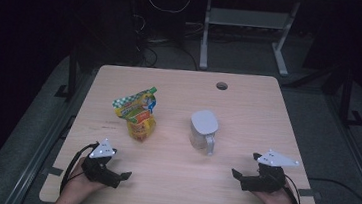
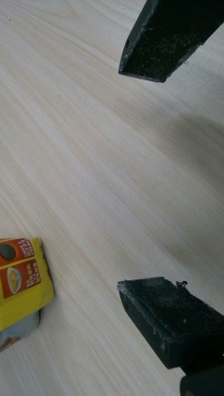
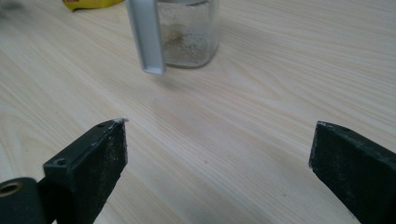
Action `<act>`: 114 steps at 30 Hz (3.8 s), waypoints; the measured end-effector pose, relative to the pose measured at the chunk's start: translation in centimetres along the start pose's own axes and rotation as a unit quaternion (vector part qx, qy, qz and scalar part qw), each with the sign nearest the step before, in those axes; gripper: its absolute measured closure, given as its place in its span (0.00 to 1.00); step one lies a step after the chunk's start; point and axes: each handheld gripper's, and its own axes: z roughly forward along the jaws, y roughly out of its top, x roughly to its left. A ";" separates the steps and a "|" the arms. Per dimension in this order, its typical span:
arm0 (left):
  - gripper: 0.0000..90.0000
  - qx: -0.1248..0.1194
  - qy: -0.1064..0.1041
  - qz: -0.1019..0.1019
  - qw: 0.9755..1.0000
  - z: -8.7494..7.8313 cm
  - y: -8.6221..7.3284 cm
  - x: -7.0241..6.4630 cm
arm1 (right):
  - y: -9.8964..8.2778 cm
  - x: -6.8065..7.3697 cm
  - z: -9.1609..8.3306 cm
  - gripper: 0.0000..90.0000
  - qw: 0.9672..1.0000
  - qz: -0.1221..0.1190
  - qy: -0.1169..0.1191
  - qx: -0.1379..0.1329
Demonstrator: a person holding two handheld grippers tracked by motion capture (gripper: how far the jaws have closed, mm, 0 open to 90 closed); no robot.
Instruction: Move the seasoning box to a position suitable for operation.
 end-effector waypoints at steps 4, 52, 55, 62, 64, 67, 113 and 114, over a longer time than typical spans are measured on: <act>0.00 -0.002 -0.001 -0.002 1.000 0.0 0.0 -0.1 | 0.4 0.2 0.3 0.07 1.000 0.002 0.005 -0.002; 0.00 -0.001 -0.012 -0.006 1.000 0.4 -0.1 0.0 | 6.0 3.1 6.6 0.20 1.000 0.007 0.028 0.000; 0.00 0.000 -0.012 -0.005 1.000 0.4 0.0 0.0 | 6.3 3.4 7.0 0.24 1.000 0.009 0.023 -0.004; 0.00 0.000 -0.012 -0.003 1.000 0.4 0.0 0.0 | 6.5 4.0 7.4 0.44 1.000 0.011 0.012 -0.002; 0.00 0.000 -0.013 -0.004 1.000 0.4 0.0 0.0 | 6.5 4.0 7.5 0.47 1.000 0.012 0.013 -0.003; 0.00 0.000 -0.013 -0.003 1.000 0.4 0.0 0.0 | 6.5 4.2 7.5 0.55 1.000 0.016 0.014 0.003; 0.00 0.003 -0.014 -0.009 1.000 0.4 -0.2 0.0 | 4.3 1.6 3.4 0.76 0.996 -0.058 0.074 0.009; 0.00 0.005 -0.014 -0.007 1.000 0.3 -0.2 0.0 | 4.0 1.5 3.0 0.76 0.995 -0.062 0.078 0.010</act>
